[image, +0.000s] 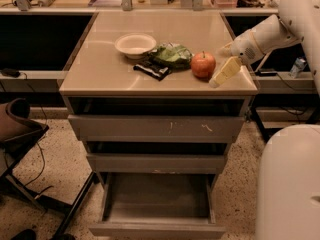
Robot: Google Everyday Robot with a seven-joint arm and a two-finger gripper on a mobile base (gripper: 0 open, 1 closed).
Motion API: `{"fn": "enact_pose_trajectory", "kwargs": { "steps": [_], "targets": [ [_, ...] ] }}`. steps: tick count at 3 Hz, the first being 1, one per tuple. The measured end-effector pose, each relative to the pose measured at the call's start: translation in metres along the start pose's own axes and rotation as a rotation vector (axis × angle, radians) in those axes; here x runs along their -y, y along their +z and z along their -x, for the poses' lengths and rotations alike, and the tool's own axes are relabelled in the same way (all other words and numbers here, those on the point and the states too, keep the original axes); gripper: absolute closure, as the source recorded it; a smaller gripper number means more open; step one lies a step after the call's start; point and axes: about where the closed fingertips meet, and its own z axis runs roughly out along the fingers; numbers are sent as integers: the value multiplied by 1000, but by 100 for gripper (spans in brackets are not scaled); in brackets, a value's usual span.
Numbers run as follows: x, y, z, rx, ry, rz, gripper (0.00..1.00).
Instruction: Place apple into bottom drawer
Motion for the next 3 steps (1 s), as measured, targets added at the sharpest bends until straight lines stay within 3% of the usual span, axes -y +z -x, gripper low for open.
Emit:
{"fn": "enact_pose_trajectory", "kwargs": {
  "steps": [1,3],
  "targets": [
    [4,2,-2,1,5,-4,0],
    [-4,16,33,48,-59,22,0]
  ]
}}
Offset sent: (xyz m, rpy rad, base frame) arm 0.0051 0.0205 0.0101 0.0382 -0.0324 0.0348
